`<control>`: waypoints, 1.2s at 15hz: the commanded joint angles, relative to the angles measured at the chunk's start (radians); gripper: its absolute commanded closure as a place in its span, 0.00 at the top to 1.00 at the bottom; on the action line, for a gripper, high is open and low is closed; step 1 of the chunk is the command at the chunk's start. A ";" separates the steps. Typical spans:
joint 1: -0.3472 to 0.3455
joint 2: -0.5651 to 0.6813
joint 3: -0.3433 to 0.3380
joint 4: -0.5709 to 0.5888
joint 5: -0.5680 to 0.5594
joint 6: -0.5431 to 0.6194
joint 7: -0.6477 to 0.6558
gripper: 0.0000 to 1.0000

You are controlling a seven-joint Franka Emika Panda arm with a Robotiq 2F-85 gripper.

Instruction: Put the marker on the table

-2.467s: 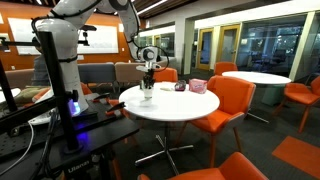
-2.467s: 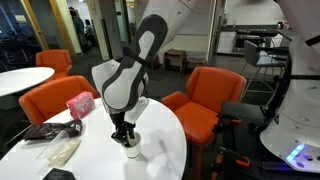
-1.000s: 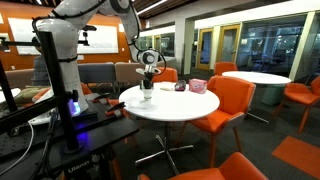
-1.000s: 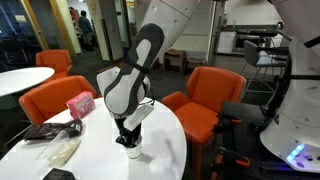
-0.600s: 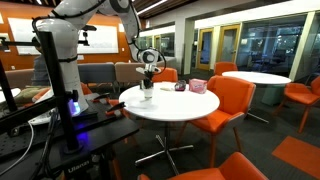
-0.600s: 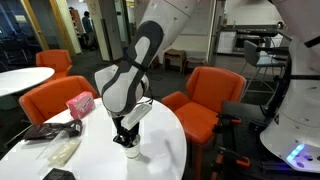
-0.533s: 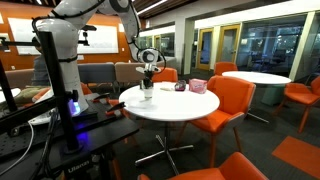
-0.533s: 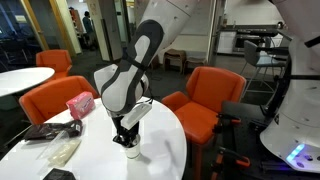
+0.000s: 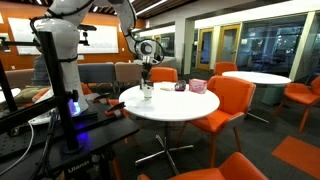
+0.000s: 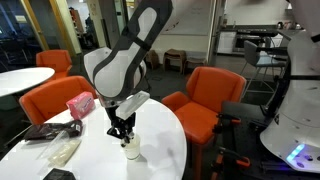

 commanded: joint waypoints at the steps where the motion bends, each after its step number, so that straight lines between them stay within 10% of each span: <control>1: 0.043 -0.092 -0.025 -0.083 -0.058 0.034 0.046 0.05; 9: 0.132 -0.181 -0.086 -0.138 -0.280 0.095 0.289 0.05; 18: 0.292 -0.009 -0.188 -0.072 -0.668 0.244 0.427 0.05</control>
